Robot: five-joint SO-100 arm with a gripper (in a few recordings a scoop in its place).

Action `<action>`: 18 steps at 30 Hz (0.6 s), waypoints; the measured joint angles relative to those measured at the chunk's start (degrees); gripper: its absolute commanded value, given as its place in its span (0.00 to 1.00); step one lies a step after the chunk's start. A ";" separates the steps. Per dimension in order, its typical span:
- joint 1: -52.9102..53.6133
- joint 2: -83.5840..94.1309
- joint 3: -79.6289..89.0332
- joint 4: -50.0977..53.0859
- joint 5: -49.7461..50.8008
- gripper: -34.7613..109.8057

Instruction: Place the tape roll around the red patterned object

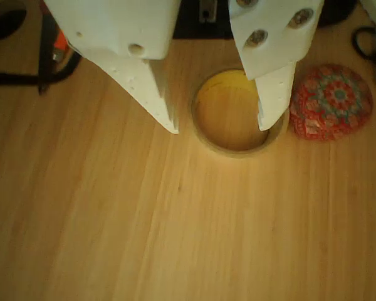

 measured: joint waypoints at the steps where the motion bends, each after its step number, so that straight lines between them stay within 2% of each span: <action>1: -0.18 1.05 2.64 -0.18 -0.09 0.47; 8: -2.37 2.02 12.92 -10.02 -0.09 0.47; 18: -1.58 -5.80 13.36 -11.95 -0.53 0.43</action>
